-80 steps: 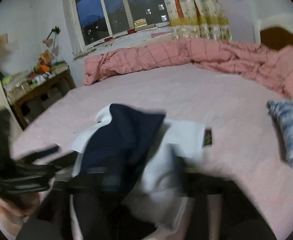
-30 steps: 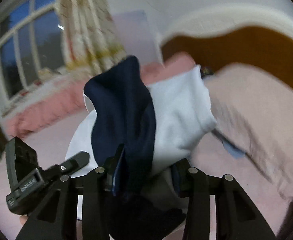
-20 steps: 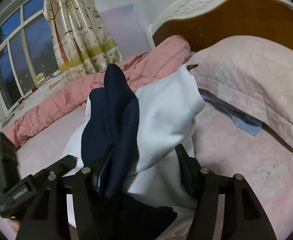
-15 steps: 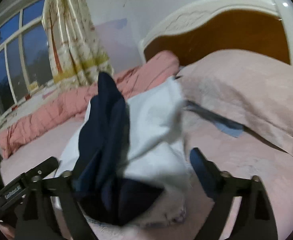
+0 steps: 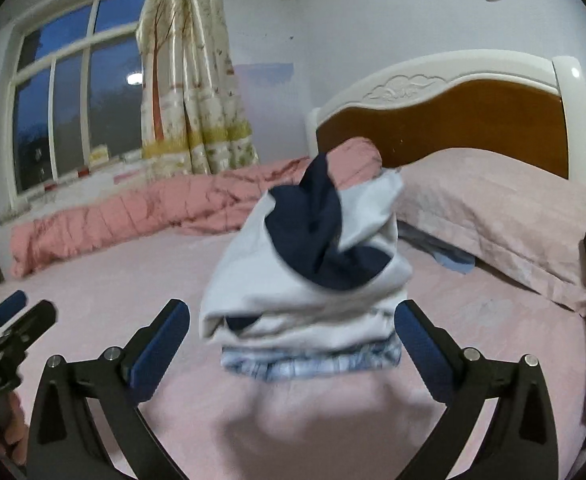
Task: Fold large clothes
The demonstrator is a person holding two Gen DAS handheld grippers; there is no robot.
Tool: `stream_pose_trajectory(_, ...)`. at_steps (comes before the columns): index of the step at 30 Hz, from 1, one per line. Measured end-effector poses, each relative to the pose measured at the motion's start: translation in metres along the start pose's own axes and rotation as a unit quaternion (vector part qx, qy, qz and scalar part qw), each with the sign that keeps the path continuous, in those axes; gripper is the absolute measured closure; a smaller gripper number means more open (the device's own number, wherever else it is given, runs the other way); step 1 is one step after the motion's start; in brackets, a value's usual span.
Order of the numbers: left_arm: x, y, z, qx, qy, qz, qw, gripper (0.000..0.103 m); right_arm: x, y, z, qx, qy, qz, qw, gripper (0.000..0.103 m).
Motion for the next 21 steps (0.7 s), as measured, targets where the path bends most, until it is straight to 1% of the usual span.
stream_pose_trajectory(1, -0.003, 0.001, -0.009, -0.001, -0.004, 0.016, 0.9999, 0.000, -0.003, 0.001, -0.007, 0.004, -0.005, -0.008, 1.000, 0.000)
stream_pose_trajectory(2, -0.004, 0.008, -0.010, -0.011, -0.006, 0.026, 0.9996, 0.000, -0.007, 0.001, -0.018, 0.008, -0.014, -0.018, 1.000, 0.000)
stream_pose_trajectory(3, -0.005, 0.011, -0.009, -0.021, -0.007, 0.029, 0.9993, 0.000, -0.011, 0.002, -0.027, 0.005, -0.033, -0.027, 0.999, 0.000)
stream_pose_trajectory(5, -0.001, 0.013, -0.011, -0.019, 0.001, 0.035, 0.9992, 0.000, -0.017, 0.004, -0.035, -0.004, -0.051, -0.037, 0.998, 0.000)
stream_pose_trajectory(8, 0.012, 0.015, -0.010, -0.019, 0.033, 0.032, 0.9988, 0.000, -0.013, 0.000, -0.035, 0.015, -0.051, -0.055, 0.997, 0.000)
stream_pose_trajectory(10, 0.017, 0.011, -0.011, -0.010, 0.043, 0.024, 0.9988, 0.000, -0.009, -0.004, -0.036, 0.025, -0.046, -0.064, 0.997, 0.000)
stream_pose_trajectory(12, 0.016, 0.006, -0.010, 0.002, 0.040, 0.013, 0.9991, 0.000, -0.005, -0.007, -0.035, 0.031, -0.038, -0.072, 0.996, 0.000)
stream_pose_trajectory(14, 0.013, 0.002, -0.010, 0.010, 0.034, 0.014, 0.9993, 0.000, -0.002, -0.006, -0.034, 0.031, -0.032, -0.075, 0.996, 0.000)
stream_pose_trajectory(18, 0.012, 0.005, -0.009, 0.004, 0.030, 0.014, 0.9994, 0.000, 0.005, -0.005, -0.032, 0.029, -0.017, -0.081, 0.996, 0.000)
stream_pose_trajectory(21, 0.012, 0.007, -0.010, 0.000, 0.032, 0.013, 0.9994, 0.000, 0.006, -0.005, -0.032, 0.031, -0.018, -0.084, 0.996, 0.000)
Point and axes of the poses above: each gripper's, at about its wrist camera, not at the fingertips, and y roughly the way its jaws point, x to its right, z to its top, the point moved 4 cm from there along y, roughly the way its jaws point, and after that the axes turned 9 degrees about y, right-handed, at the moved point
